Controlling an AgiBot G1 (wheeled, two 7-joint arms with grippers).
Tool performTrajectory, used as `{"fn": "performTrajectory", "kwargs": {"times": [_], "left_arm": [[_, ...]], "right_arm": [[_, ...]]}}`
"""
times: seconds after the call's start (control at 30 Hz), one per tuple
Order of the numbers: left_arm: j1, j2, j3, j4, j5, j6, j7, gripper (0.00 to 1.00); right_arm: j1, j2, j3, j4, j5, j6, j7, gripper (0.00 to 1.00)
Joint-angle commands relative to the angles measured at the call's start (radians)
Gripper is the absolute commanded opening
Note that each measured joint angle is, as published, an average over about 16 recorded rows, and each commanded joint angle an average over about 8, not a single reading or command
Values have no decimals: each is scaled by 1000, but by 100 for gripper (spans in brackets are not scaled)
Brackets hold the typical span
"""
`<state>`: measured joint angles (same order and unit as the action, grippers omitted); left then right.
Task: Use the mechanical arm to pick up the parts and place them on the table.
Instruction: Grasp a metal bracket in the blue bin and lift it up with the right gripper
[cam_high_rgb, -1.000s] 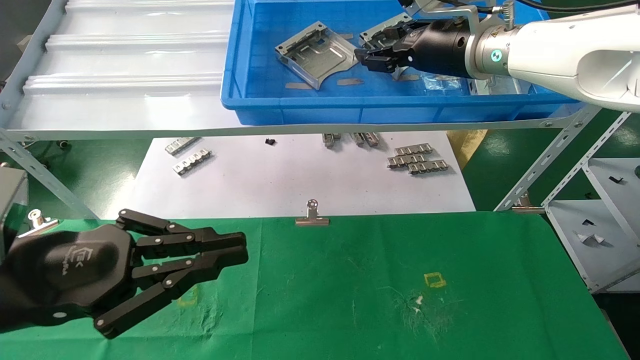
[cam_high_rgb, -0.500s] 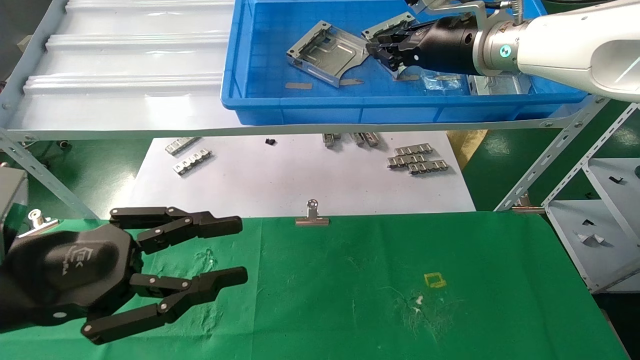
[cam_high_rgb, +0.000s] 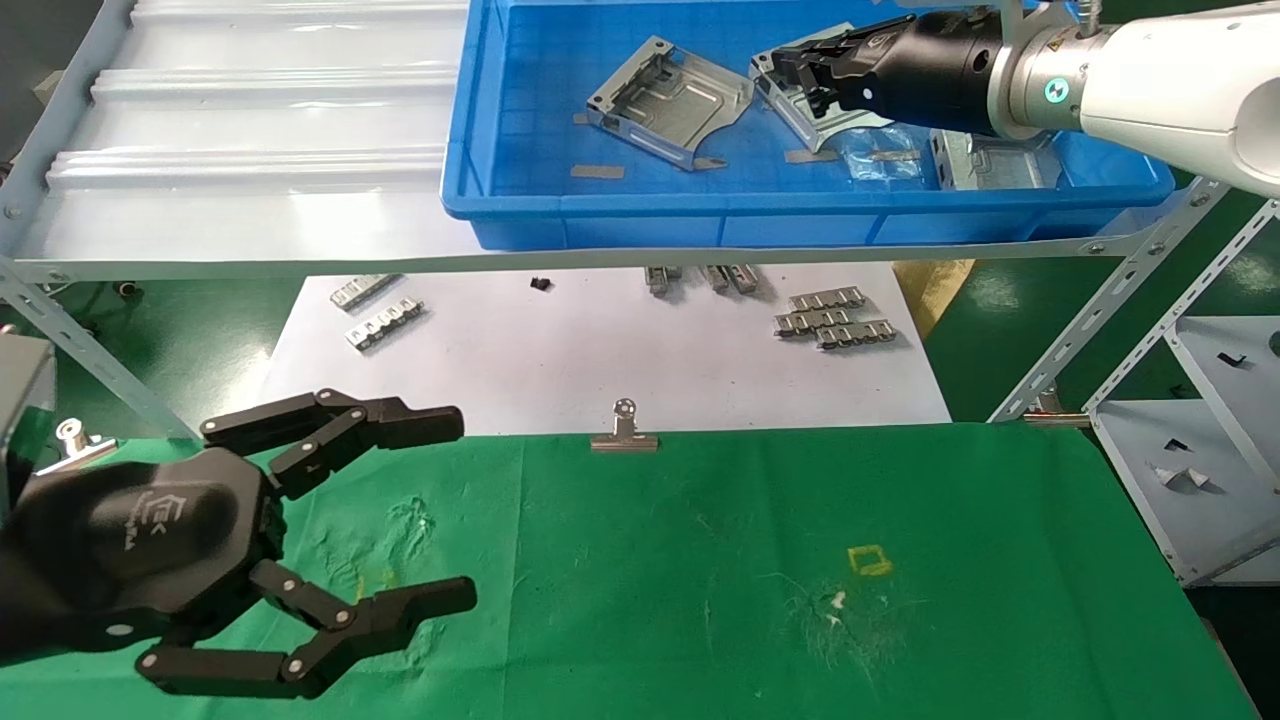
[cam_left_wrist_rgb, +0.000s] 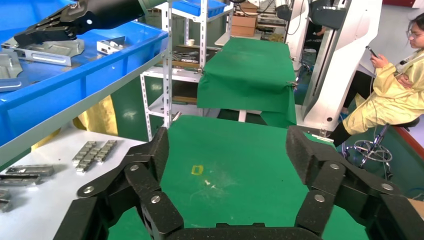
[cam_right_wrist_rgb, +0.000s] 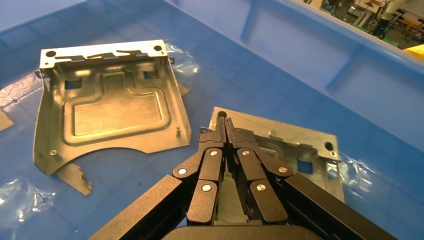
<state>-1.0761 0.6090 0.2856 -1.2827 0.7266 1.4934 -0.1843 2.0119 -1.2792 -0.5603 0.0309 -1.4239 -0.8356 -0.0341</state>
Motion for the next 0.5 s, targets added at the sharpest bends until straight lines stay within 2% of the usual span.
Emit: {"fn": "performTrajectory", "kwargs": {"times": [0.03,0.1,0.23,0.3,0.37,0.5], "left_arm": [[0,0,0,0,0,0,0,100],[0,0,0,0,0,0,0,100],[0,0,1,0,0,0,0,100],[0,0,1,0,0,0,0,100],[0,0,1,0,-1,0,0,100],[0,0,1,0,-1,0,1,100]], "right_arm": [[-2,2,3,-4,4,4,-7,7],[0,4,4,-9,5,-1,-5,24],[6,10,6,-13,9,-16,-5,73],[10,15,7,-13,11,-23,-6,91],[15,18,7,-14,10,-31,-7,100],[26,24,3,-19,5,-53,-5,100]]}}
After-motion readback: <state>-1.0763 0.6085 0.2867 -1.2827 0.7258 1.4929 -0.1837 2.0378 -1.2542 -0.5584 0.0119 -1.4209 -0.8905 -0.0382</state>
